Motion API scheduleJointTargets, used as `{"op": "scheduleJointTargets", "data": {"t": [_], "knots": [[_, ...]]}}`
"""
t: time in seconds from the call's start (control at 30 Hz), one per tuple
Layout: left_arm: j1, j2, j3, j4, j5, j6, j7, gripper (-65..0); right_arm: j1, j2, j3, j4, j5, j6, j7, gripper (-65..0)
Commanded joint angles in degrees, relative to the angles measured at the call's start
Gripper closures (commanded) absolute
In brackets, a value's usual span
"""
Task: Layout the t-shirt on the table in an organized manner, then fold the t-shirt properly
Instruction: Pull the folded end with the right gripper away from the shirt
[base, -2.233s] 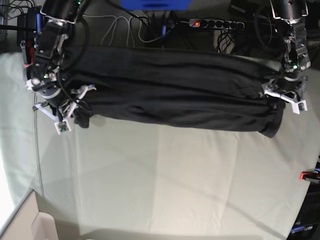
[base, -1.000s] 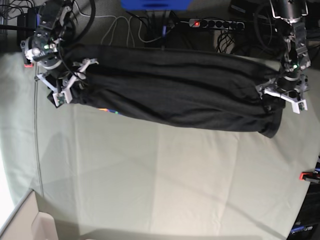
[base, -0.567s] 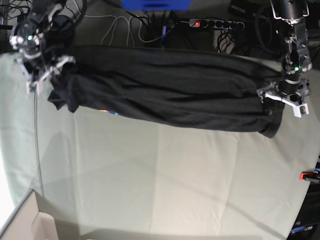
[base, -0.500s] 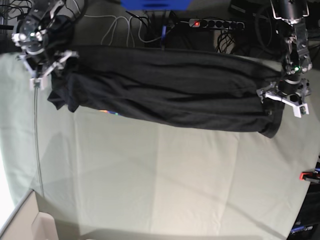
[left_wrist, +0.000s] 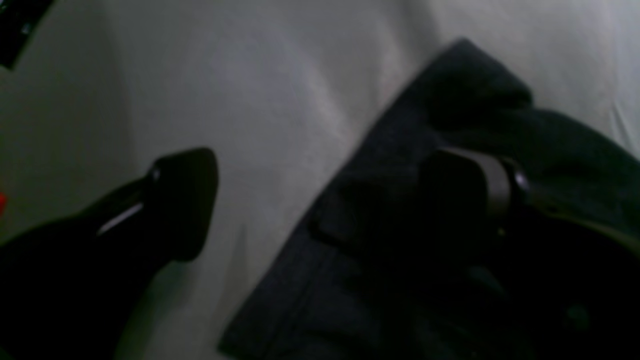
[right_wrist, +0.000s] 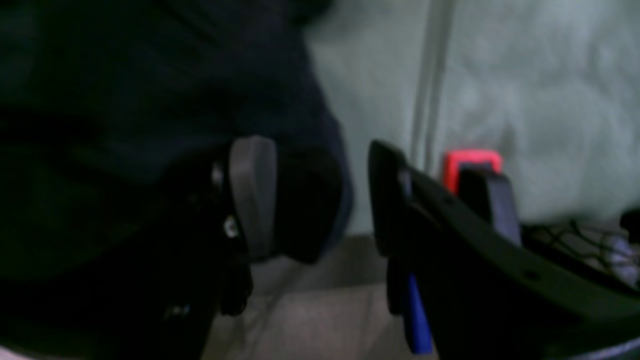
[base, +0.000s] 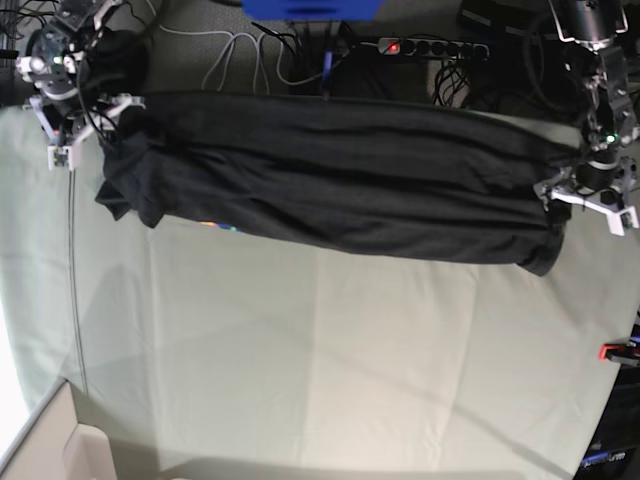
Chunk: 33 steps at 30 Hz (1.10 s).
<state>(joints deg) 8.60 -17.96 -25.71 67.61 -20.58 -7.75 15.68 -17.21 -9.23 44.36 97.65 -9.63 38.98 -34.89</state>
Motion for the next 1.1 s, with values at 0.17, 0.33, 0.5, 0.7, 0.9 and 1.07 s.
{"op": "scheduleJointTargets", "data": {"t": [0.17, 0.33, 0.5, 0.7, 0.9, 1.07], "knots": [[-0.47, -0.99, 0.0, 1.0, -0.21, 0.06, -1.31, -65.0, 0.03, 0.23, 2.1, 1.04, 0.62, 1.02, 1.0, -30.2], [-1.79, -0.37, 3.69, 0.21, -0.21, 0.06, -1.31, -65.0, 0.03, 0.23, 1.84, 0.95, 0.62, 1.02, 1.0, -30.2], [-1.96, -0.37, 6.95, -0.05, -0.21, 0.06, -1.31, -65.0, -0.33, 0.23, 1.84, 0.95, 0.62, 1.02, 1.0, -30.2], [-3.02, -0.37, 6.95, -6.56, -0.21, 0.06, -1.57, -65.0, -0.41, 0.23, 2.1, 0.95, 0.62, 1.02, 0.92, -30.2], [-3.02, -0.37, 7.12, -8.49, -0.21, 0.06, -1.66, -65.0, -0.41, 0.23, 2.1, 0.95, 0.62, 1.02, 0.92, -30.2], [-2.84, -0.37, 7.12, -9.46, -0.21, -0.03, -1.4, -49.4, -0.33, 0.23, 2.1, 0.95, 0.62, 1.02, 0.92, -30.2]]}}
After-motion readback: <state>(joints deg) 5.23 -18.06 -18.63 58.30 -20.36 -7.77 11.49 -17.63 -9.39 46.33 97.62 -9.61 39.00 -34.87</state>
